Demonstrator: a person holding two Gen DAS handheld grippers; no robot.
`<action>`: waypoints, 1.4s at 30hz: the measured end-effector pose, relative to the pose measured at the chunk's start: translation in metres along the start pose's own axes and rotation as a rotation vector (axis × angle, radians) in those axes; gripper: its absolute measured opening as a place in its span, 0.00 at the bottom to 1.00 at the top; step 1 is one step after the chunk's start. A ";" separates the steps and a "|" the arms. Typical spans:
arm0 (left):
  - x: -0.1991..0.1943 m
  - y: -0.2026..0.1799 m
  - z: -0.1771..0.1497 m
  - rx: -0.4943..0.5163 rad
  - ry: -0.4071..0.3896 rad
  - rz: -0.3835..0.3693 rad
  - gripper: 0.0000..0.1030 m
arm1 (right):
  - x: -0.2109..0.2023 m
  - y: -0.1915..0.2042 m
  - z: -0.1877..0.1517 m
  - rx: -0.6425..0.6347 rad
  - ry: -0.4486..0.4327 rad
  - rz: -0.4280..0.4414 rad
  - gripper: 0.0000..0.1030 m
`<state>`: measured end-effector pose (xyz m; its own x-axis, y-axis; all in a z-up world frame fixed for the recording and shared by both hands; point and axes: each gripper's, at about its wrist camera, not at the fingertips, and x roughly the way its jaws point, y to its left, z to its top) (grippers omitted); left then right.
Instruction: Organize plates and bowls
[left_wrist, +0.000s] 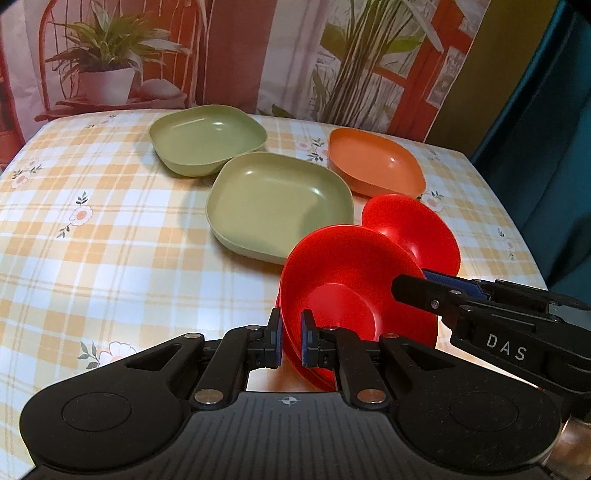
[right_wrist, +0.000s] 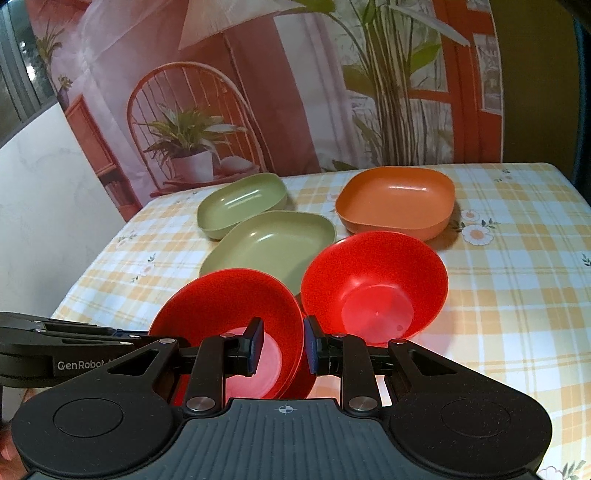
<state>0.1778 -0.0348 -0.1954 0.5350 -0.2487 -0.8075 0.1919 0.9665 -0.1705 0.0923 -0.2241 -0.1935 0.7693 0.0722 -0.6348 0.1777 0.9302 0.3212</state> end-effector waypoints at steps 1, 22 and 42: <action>0.001 0.000 0.000 0.001 0.002 0.003 0.10 | 0.000 -0.001 0.000 0.003 0.000 0.003 0.23; 0.002 -0.002 -0.001 0.022 -0.017 0.017 0.13 | 0.005 -0.005 -0.003 -0.009 -0.008 -0.004 0.24; 0.001 0.002 0.003 -0.013 -0.047 0.055 0.14 | -0.008 -0.027 0.004 -0.004 -0.086 -0.071 0.28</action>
<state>0.1808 -0.0329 -0.1947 0.5825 -0.1974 -0.7885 0.1507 0.9795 -0.1339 0.0839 -0.2512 -0.1941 0.8050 -0.0250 -0.5927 0.2312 0.9333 0.2747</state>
